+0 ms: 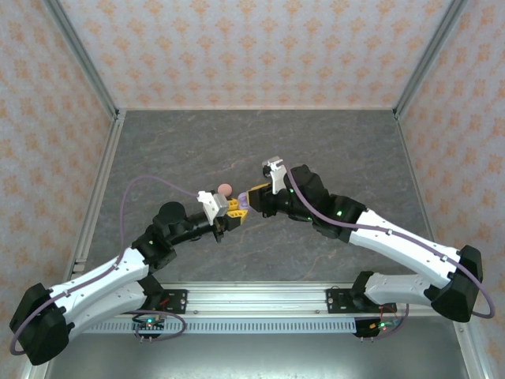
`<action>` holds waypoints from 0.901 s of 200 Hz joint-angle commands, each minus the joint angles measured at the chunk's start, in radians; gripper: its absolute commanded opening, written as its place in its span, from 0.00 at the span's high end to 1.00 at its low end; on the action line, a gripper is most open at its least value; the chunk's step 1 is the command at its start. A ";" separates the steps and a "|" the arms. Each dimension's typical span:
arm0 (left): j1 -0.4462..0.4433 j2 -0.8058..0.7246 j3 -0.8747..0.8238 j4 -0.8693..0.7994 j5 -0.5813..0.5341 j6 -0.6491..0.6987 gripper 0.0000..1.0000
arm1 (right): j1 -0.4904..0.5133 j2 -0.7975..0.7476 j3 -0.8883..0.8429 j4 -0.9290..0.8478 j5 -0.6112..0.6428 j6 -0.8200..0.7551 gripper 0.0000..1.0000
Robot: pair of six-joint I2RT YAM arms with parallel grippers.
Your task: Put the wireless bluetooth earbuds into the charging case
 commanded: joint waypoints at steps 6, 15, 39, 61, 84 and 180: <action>-0.007 -0.009 0.034 0.046 -0.007 -0.004 1.00 | 0.012 0.009 -0.016 -0.025 0.017 -0.027 0.80; -0.006 -0.007 0.035 0.047 -0.008 -0.007 1.00 | 0.013 0.010 -0.019 -0.024 0.018 -0.030 0.80; -0.007 -0.001 0.040 0.049 -0.010 -0.013 1.00 | 0.013 0.005 -0.028 -0.018 0.027 -0.033 0.80; -0.007 0.007 0.045 0.050 -0.010 -0.023 1.00 | 0.013 -0.002 -0.037 -0.009 0.032 -0.036 0.80; -0.006 0.019 0.052 0.054 -0.012 -0.037 1.00 | 0.014 -0.013 -0.049 0.010 0.038 -0.036 0.80; -0.007 0.056 0.068 0.062 -0.004 -0.065 1.00 | 0.014 -0.044 -0.062 0.036 0.104 -0.023 0.79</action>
